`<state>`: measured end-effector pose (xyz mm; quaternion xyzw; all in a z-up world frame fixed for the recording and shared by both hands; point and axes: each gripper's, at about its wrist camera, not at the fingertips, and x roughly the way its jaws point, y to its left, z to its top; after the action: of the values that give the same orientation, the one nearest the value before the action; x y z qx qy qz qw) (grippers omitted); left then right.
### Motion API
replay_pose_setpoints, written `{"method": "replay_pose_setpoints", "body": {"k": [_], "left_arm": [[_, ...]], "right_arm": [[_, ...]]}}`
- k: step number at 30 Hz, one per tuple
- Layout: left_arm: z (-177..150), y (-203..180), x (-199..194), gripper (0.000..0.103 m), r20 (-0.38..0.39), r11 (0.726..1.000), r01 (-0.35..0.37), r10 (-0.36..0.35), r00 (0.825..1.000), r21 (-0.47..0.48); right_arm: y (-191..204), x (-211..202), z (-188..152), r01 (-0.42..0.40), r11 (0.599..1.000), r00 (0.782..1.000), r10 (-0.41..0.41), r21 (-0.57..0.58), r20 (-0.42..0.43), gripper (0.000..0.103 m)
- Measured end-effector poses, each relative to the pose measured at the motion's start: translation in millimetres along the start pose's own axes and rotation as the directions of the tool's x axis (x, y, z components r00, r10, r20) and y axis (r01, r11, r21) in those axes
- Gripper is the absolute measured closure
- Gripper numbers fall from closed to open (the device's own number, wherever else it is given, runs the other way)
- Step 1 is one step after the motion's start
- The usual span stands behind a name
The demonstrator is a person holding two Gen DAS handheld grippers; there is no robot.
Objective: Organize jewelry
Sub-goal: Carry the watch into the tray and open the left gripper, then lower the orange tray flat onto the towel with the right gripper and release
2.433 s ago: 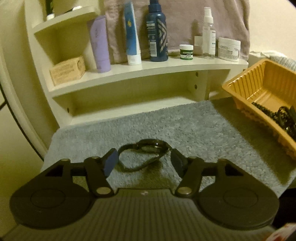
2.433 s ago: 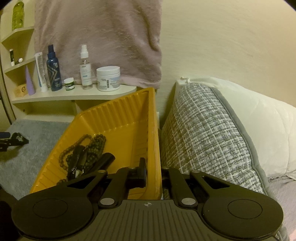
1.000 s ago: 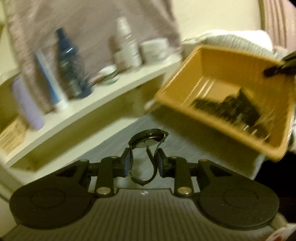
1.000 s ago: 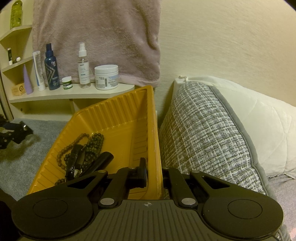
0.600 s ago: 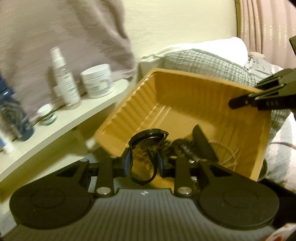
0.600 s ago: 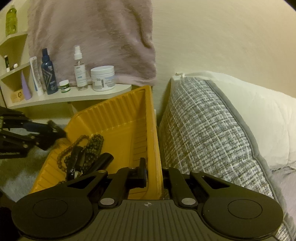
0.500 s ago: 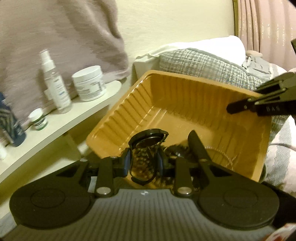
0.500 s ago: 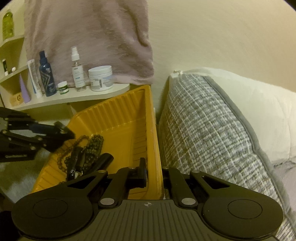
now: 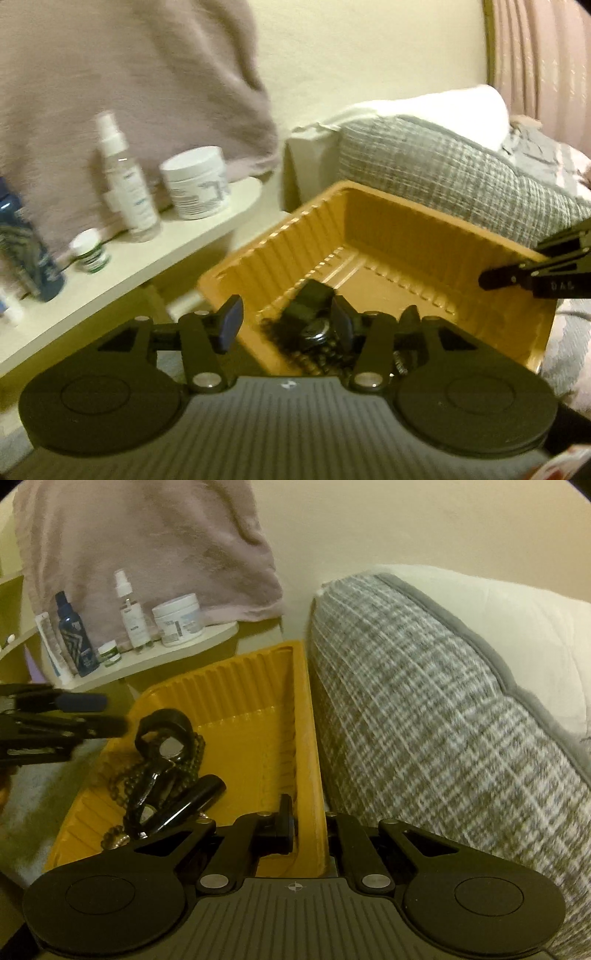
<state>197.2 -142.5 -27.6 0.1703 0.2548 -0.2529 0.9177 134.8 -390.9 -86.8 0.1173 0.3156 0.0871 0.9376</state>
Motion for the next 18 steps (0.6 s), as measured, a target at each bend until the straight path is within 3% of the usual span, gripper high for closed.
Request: {"method": "replay_pose_setpoints", "body": {"k": [3,6,8,9,10,14,18], "left_arm": [[-7.3,8.7,-16.8,0.044,0.019,0.998,-0.025,0.026,0.999,-0.059],[-18.4,17.6,-33.5,0.043,0.022,0.991,-0.043,0.046,0.999,-0.129],[-26.6,21.7,-42.8,0.04,0.014,0.985,-0.062,0.065,0.998,-0.163],[-31.0,23.5,-47.5,0.038,0.01,0.981,-0.072,0.075,0.997,-0.18],[-35.6,24.9,-52.1,0.036,0.007,0.978,-0.079,0.082,0.997,-0.195],[-51.2,29.9,-72.1,0.028,0.001,0.958,-0.114,0.118,0.993,-0.263],[-63.2,33.3,-91.8,0.013,0.004,0.93,-0.134,0.144,0.99,-0.342]], "right_arm": [[-5.6,1.0,-4.1,0.0,0.999,1.0,0.0,0.032,0.006,0.098],[-9.3,-1.0,-9.5,0.003,0.999,1.0,-0.004,0.044,0.01,0.098],[-11.0,-3.9,-10.8,0.012,0.998,1.0,-0.014,0.061,0.019,0.086],[-12.2,-6.6,-11.3,0.019,0.997,0.999,-0.021,0.072,0.03,0.061],[-14.1,-10.4,-12.6,0.001,0.997,0.999,-0.005,0.08,0.045,0.048],[-10.8,-29.3,-16.6,0.023,0.998,0.996,-0.029,0.066,0.086,0.047],[-4.3,-57.0,-19.1,0.069,0.995,0.988,-0.078,0.07,0.133,0.041]]}}
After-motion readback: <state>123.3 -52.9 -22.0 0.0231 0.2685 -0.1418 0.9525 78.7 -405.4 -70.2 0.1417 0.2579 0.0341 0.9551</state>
